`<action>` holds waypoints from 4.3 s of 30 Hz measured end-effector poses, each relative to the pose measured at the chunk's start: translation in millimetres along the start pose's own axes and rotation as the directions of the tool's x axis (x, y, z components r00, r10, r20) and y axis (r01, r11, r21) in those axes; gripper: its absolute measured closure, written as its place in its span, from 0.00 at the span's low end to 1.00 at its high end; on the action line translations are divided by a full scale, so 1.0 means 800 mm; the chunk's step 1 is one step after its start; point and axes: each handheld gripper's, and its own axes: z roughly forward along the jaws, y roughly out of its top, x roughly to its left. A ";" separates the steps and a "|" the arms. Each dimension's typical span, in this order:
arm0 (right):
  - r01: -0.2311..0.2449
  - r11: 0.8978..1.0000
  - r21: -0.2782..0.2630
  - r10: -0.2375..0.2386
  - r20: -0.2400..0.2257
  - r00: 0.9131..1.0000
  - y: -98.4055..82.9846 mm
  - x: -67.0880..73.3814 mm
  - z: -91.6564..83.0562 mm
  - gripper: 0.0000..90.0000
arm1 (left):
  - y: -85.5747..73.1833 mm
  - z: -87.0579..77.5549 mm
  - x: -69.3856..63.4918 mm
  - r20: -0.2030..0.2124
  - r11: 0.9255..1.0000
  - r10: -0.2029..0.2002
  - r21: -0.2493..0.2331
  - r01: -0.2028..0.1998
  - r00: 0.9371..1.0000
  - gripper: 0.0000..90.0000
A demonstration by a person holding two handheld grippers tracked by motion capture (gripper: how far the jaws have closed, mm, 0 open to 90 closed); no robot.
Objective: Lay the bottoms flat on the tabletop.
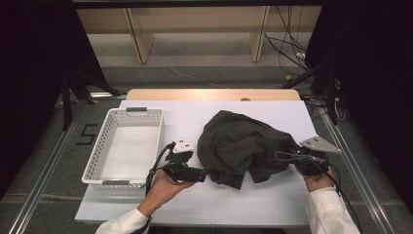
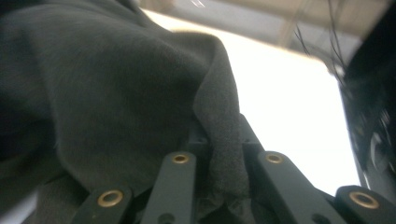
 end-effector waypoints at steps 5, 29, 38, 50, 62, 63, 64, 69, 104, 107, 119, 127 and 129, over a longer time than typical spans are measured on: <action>-0.056 0.995 0.084 0.055 0.011 0.998 -0.017 -0.020 0.014 0.72 | -0.001 0.001 0.003 -0.009 1.000 -0.007 -0.002 0.007 1.000 0.17; 0.241 0.960 0.145 -0.166 -0.403 0.900 0.007 0.140 0.018 0.18 | -0.002 -0.003 0.011 -0.026 0.999 -0.024 -0.029 0.023 0.999 0.17; 0.327 0.916 0.235 -0.242 -0.326 0.914 -0.016 0.153 0.048 0.55 | -0.003 -0.001 0.011 -0.035 1.000 -0.022 -0.020 0.021 0.999 0.17; 0.067 0.997 -0.026 -0.070 -0.156 0.985 0.069 0.069 0.015 0.88 | -0.004 -0.002 0.015 -0.047 0.999 -0.035 -0.028 0.033 0.998 0.17; -0.080 0.995 0.064 0.080 -0.007 0.997 0.042 -0.016 0.052 0.85 | -0.006 0.003 0.017 -0.055 0.999 -0.039 -0.016 0.038 0.998 0.17; -0.073 0.995 0.071 0.074 -0.011 0.997 0.042 -0.014 0.054 0.84 | -0.007 0.003 0.017 -0.055 0.999 -0.040 -0.016 0.039 0.998 0.17; -0.061 0.995 0.083 0.062 -0.009 0.998 0.042 -0.012 0.055 0.80 | -0.007 0.003 0.018 -0.055 0.999 -0.040 -0.014 0.039 0.998 0.17; -0.056 0.995 0.083 0.060 -0.049 0.997 0.051 -0.009 0.046 0.45 | -0.007 0.003 0.018 -0.054 0.999 -0.040 -0.016 0.039 0.998 0.17; -0.047 0.996 0.077 0.075 -0.404 0.912 0.083 0.114 0.074 0.90 | -0.008 0.003 0.027 -0.093 0.998 -0.056 -0.027 0.054 0.994 0.17; 0.045 0.993 0.105 0.003 -0.420 0.907 0.072 0.148 0.084 0.90 | -0.010 0.004 0.029 -0.099 0.998 -0.062 -0.021 0.060 0.993 0.17; 0.053 0.997 0.055 -0.027 -0.395 0.918 0.082 0.101 0.022 0.45 | -0.007 0.000 0.030 -0.106 0.997 -0.065 -0.042 0.061 0.992 0.17; 0.045 0.998 0.053 -0.031 -0.251 0.968 0.068 0.044 -0.025 0.33 | -0.004 0.001 0.025 -0.100 0.998 -0.052 -0.042 0.048 0.994 0.17; 0.053 0.996 0.075 -0.036 -0.211 0.977 0.057 0.033 -0.028 0.31 | -0.005 0.002 0.025 -0.103 0.998 -0.054 -0.039 0.050 0.993 0.17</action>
